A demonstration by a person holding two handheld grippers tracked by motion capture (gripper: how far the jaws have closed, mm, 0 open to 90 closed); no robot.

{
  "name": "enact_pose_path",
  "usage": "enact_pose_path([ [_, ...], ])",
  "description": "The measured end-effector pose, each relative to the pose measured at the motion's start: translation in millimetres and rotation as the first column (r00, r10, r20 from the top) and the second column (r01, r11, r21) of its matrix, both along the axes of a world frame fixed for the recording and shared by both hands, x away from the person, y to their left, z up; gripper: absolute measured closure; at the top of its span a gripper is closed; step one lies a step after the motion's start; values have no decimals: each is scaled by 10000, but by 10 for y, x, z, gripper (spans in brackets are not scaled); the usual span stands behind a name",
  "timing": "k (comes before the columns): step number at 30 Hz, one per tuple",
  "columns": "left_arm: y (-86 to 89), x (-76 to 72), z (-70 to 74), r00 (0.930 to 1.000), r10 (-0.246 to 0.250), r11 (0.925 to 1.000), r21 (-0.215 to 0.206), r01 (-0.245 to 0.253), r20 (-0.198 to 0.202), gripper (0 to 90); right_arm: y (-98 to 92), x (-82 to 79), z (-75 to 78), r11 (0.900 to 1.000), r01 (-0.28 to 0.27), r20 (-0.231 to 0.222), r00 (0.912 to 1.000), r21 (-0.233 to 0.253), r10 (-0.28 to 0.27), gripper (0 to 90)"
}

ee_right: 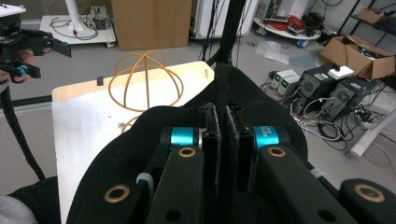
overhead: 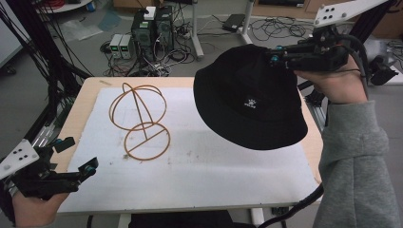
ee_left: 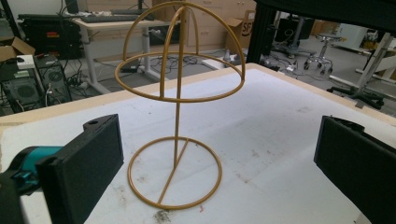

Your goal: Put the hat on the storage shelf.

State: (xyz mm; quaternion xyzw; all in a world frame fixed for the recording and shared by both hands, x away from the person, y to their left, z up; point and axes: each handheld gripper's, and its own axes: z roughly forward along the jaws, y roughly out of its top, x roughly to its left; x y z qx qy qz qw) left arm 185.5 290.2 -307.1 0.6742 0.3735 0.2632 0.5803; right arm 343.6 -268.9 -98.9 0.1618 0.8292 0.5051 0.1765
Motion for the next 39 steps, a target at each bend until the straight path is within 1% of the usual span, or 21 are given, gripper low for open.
enact_pose_path([
  [7,3,-12,-1,10000,-3,10000,15,3,-40,17,132,20,-7,9995,-313,-19,9995,-39,313,864],
  [10,12,-22,1,10000,34,10000,9,-34,16,17,179,32,-9,9992,-397,-47,9992,-20,397,865],
  [15,25,-37,-1,10000,65,10000,17,-65,24,17,254,52,7,9983,-572,31,9984,57,572,865],
  [20,26,-56,-4,10000,79,9999,66,-79,25,17,378,71,34,9966,-818,97,9966,85,817,864],
  [25,26,-80,-5,9999,99,9999,75,-99,32,17,584,93,60,9940,-1091,128,9940,71,1090,864],
  [26,29,-83,-6,9999,99,9999,90,-99,35,17,683,108,68,9921,-1254,177,9920,78,1252,864],
  [27,29,-86,-7,9999,100,9999,80,-100,36,17,683,108,68,9921,-1254,177,9920,78,1252,864],
  [28,30,-91,-8,9999,107,9999,84,-107,29,17,734,115,70,9913,-1313,166,9912,57,1312,864],
  [29,32,-97,-8,9999,113,9999,113,-113,16,17,788,123,72,9908,-1351,190,9907,40,1350,864],
  [30,32,-102,-10,9999,106,9999,108,-106,19,17,911,145,74,9884,-1517,210,9882,3,1516,865],
  [31,32,-106,-10,9999,108,9999,117,-108,12,17,953,151,72,9877,-1562,214,9875,-8,1561,864],
  [32,31,-110,-12,9999,119,9999,114,-119,14,17,953,151,72,9877,-1562,214,9875,-8,1561,864],
  [35,25,-117,-21,10000,82,9999,125,-82,-17,17,1106,182,70,9847,-1739,213,9845,-127,1741,864],
  [39,22,-127,-41,9999,99,9999,123,-98,-81,17,1266,213,101,9823,-1869,274,9820,-100,1871,865],
])
